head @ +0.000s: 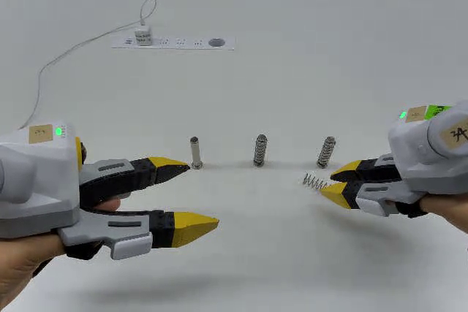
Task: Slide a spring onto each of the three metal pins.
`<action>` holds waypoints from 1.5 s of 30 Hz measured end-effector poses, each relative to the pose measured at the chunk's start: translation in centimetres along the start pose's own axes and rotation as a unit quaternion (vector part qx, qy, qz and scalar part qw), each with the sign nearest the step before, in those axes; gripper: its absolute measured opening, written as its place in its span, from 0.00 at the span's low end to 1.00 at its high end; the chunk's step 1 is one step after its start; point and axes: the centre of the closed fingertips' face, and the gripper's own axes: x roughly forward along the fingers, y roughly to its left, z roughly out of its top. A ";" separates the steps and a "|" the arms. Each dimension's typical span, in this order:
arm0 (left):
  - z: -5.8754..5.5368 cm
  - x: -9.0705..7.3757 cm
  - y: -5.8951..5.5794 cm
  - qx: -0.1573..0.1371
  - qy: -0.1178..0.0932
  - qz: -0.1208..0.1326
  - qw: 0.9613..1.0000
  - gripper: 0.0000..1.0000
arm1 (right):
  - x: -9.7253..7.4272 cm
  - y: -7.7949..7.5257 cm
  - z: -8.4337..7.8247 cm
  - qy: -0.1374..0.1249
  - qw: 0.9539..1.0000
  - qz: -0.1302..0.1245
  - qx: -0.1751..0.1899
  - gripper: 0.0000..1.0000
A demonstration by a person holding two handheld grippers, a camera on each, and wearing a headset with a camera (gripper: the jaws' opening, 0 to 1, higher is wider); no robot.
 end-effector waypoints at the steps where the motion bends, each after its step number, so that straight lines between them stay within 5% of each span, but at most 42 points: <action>1: 0.0 0.0 0.0 0.000 0.001 0.000 1.000 0.57 | 0.1 -0.1 -0.2 0.001 1.000 -0.001 0.002 0.17; 11: -0.2 0.0 0.0 -0.001 0.005 -0.001 1.000 0.56 | 1.4 -0.7 -1.7 0.015 1.000 0.010 0.014 0.16; 22: -0.7 0.5 -0.5 0.005 0.019 -0.013 1.000 0.55 | 1.1 -0.2 -1.2 0.019 1.000 0.015 0.004 0.12; 32: -1.1 1.9 -0.7 0.024 0.040 -0.037 0.998 0.53 | 0.6 3.3 2.1 0.004 0.998 0.060 -0.036 0.11; 45: -1.1 2.5 -0.8 0.050 0.048 -0.051 0.996 0.46 | 0.8 9.4 6.5 -0.010 0.981 0.140 -0.135 0.11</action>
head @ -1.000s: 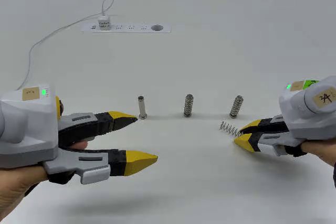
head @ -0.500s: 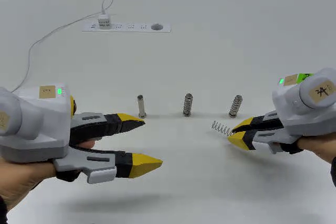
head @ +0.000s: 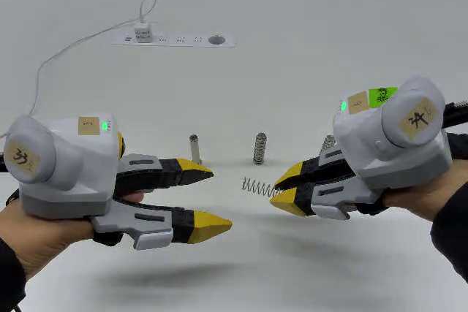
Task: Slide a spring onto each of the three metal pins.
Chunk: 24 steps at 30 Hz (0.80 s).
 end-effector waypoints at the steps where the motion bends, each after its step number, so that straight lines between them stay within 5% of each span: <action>1: 0.0 0.0 -0.1 0.002 0.000 -0.002 1.000 0.45 | 0.1 0.2 0.3 0.000 1.000 0.003 -0.007 0.11; 11: 0.4 0.3 -1.1 0.020 -0.007 -0.023 1.000 0.31 | 0.2 2.5 1.6 0.006 0.996 0.053 -0.072 0.11; 24: 0.2 0.7 -2.3 0.043 0.000 -0.049 0.998 0.13 | 0.1 3.3 1.6 0.013 0.991 0.071 -0.112 0.12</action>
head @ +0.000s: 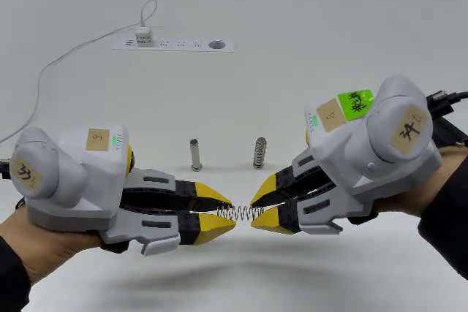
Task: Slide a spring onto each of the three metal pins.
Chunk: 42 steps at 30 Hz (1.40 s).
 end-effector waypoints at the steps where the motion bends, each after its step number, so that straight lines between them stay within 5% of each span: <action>1: 0.0 0.0 0.0 0.000 0.001 -0.001 1.000 0.13 | 0.0 0.0 0.0 0.000 1.000 0.000 0.000 0.12; 11: 0.1 0.1 -0.5 0.000 0.000 -0.015 1.000 0.10 | -0.1 0.0 -0.2 -0.013 1.000 0.000 0.028 0.13; 20: 0.9 -0.3 -0.4 -0.011 -0.022 -0.014 1.000 0.10 | -0.3 -0.4 -0.3 -0.034 0.998 0.000 0.060 0.12; 35: 0.7 -0.4 0.0 -0.019 -0.022 -0.007 1.000 0.10 | -1.7 -0.5 3.6 -0.108 0.991 0.003 0.080 0.11; 42: 0.8 -0.4 0.0 -0.019 -0.025 -0.005 1.000 0.10 | -1.5 -0.5 4.6 -0.117 0.990 0.002 0.074 0.12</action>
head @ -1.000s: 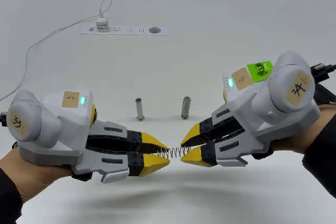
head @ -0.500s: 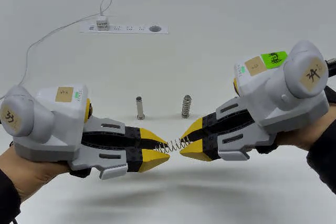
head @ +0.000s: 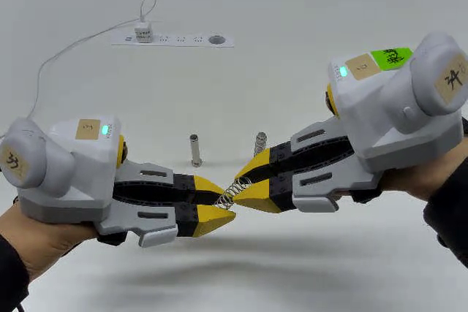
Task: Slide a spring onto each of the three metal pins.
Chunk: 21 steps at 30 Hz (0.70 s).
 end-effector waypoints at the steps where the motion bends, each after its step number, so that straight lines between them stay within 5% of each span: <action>1: 0.0 0.0 0.0 0.000 -0.001 0.000 1.000 0.10 | 0.0 0.0 0.1 -0.003 1.000 0.000 0.001 0.12; 21: 0.1 -0.3 0.5 -0.002 -0.006 0.013 1.000 0.11 | 1.9 0.0 2.0 -0.013 1.000 -0.009 -0.019 0.11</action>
